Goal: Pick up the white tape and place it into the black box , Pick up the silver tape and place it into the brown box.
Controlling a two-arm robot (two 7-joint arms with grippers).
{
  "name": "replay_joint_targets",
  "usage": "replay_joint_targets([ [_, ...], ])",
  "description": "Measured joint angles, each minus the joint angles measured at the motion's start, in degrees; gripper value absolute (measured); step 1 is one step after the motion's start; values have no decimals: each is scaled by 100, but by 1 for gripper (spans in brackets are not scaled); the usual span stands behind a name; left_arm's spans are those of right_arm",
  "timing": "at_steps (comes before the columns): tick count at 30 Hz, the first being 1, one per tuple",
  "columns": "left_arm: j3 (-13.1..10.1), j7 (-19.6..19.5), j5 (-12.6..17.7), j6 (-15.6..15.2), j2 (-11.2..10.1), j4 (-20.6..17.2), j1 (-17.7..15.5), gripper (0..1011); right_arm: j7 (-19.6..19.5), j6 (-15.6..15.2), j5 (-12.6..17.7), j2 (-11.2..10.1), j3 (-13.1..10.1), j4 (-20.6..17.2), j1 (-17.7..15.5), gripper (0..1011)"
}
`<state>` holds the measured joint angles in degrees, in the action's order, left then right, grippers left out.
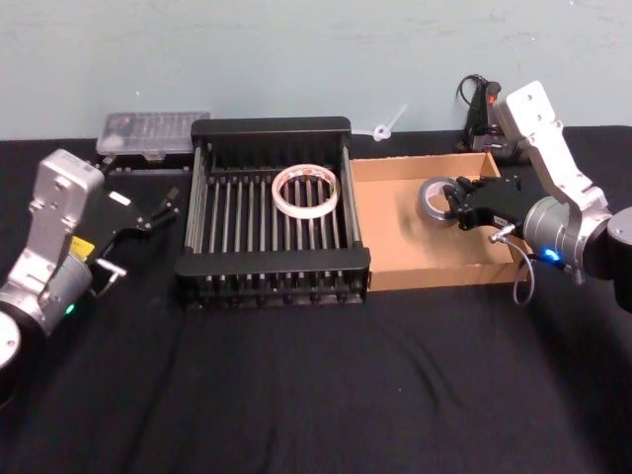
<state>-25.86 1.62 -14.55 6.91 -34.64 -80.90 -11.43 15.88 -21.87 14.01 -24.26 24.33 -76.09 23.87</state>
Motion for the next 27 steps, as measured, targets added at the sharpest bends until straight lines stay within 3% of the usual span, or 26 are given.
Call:
replay_joint_targets([
  [13, 0, 0, 0, 0, 0, 0, 0, 1001, 9, -1, 12, -7, 7, -17, -2, 205],
  [27, 0, 0, 0, 0, 0, 0, 0, 1002, 17, -5, 19, -11, 11, -26, -2, 630],
])
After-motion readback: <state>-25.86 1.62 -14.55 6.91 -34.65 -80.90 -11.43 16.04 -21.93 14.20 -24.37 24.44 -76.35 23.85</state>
